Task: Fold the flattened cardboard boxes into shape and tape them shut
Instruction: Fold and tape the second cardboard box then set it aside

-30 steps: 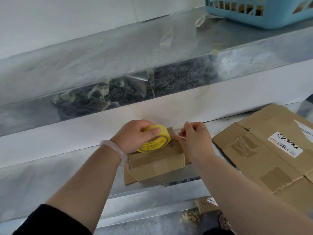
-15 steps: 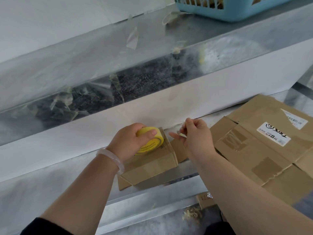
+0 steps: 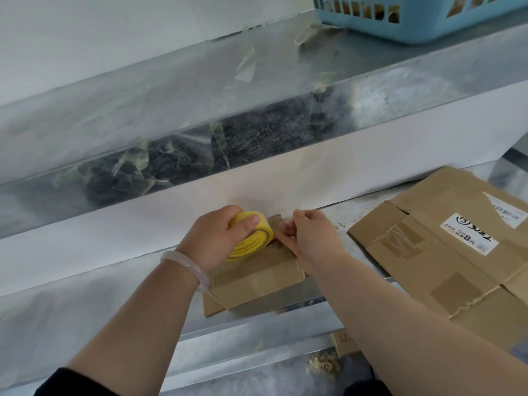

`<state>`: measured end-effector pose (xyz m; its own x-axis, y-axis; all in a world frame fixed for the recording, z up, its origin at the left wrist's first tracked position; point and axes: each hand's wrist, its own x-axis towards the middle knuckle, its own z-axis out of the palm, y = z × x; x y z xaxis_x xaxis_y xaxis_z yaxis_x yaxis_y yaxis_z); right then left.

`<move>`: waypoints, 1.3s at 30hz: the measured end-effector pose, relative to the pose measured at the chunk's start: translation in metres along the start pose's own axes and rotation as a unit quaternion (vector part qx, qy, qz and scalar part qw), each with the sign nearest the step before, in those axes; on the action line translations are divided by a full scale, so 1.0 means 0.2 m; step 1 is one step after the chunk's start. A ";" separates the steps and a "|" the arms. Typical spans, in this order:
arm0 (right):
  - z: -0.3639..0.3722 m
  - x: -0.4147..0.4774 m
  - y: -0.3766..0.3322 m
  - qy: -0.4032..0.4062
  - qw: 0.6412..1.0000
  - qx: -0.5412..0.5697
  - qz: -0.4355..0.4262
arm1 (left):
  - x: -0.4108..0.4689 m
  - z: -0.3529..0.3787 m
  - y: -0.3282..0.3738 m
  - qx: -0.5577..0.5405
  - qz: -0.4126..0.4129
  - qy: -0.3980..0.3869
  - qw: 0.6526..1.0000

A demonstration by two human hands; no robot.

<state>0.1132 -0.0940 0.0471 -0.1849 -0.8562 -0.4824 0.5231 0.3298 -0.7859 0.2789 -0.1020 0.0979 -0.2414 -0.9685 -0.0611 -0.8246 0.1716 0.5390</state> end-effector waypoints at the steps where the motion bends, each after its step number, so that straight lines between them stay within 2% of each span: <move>1: 0.00 0.00 0.01 0.006 0.999 -0.043 -0.018 | 0.00 -0.01 -0.01 0.012 0.002 -0.005 1.000; 4: 0.02 -0.01 0.05 0.030 0.974 -0.204 -0.091 | -0.01 -0.05 -0.04 0.027 -0.007 -0.007 1.000; 6: 0.02 -0.02 0.06 0.040 0.966 -0.232 -0.107 | -0.01 -0.06 -0.03 0.061 -0.010 -0.006 0.998; 10: 0.03 0.00 0.06 0.047 0.985 -0.152 -0.073 | 0.00 -0.09 -0.02 0.149 -0.010 0.001 0.989; 20: -0.01 -0.01 0.00 0.073 0.996 0.054 -0.016 | 0.03 -0.01 0.04 0.202 0.019 0.013 0.979; 28: -0.09 0.02 0.01 0.066 0.995 0.080 0.010 | 0.05 0.01 0.10 0.210 0.054 -0.021 0.976; 33: -0.14 0.05 0.02 0.077 0.994 0.077 -0.008 | 0.06 0.00 0.12 0.179 0.060 -0.070 0.980; 39: -0.21 0.13 0.10 0.109 0.993 0.023 0.024 | 0.06 0.04 0.17 0.227 0.101 -0.058 0.967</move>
<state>0.0849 -0.0921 0.0024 -0.3318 -0.7315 -0.5957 0.5730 0.3454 -0.7433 0.2436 -0.1064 0.1082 -0.4557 -0.8845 -0.1004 -0.8875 0.4428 0.1272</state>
